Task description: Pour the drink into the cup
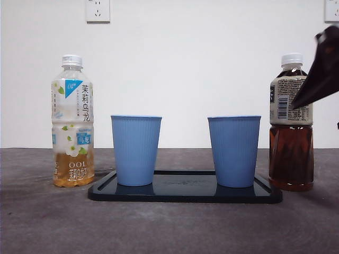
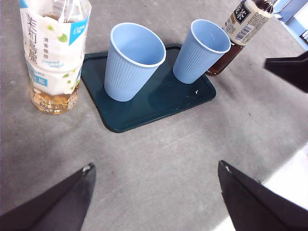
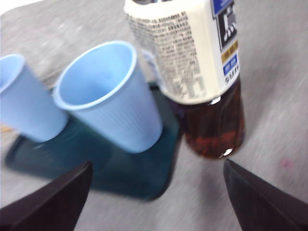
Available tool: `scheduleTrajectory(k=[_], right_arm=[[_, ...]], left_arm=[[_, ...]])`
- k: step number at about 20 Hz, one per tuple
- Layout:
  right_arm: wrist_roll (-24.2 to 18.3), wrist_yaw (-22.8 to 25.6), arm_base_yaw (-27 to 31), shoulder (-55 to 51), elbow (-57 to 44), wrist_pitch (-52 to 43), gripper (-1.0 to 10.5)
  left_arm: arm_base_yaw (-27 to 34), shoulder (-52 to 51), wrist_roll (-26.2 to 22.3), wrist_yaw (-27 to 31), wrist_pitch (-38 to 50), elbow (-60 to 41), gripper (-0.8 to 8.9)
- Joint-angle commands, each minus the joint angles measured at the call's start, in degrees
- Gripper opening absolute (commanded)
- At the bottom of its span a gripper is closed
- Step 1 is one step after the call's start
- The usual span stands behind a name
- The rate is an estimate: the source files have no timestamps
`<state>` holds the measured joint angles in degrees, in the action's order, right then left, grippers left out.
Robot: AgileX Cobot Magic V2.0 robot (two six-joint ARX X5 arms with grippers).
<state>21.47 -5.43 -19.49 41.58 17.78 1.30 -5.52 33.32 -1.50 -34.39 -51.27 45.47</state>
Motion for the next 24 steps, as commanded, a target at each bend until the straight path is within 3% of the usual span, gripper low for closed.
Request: scheduleTrajectory(k=[1, 9, 14, 24], right_arm=[[-1.4, 5.8, -1.9, 3.7, 0.1, -3.1, 4.3], [-7.2, 11.7, -2.4, 18.8, 0.1, -20.9, 4.3], [-8.1, 14.6, -2.2, 27.0, 0.1, -31.7, 4.3], [-8.5, 15.2, -0.1, 39.3, 0.1, -47.5, 4.3]], left_arm=[[-0.1, 0.3, -0.6, -0.1, 0.4, 1.0, 4.11], [-0.1, 0.3, -0.6, -0.1, 0.5, 1.0, 4.11], [-0.1, 0.3, -0.6, -0.1, 0.5, 1.0, 4.11], [-0.1, 0.3, -0.6, -0.1, 0.5, 1.0, 4.10]])
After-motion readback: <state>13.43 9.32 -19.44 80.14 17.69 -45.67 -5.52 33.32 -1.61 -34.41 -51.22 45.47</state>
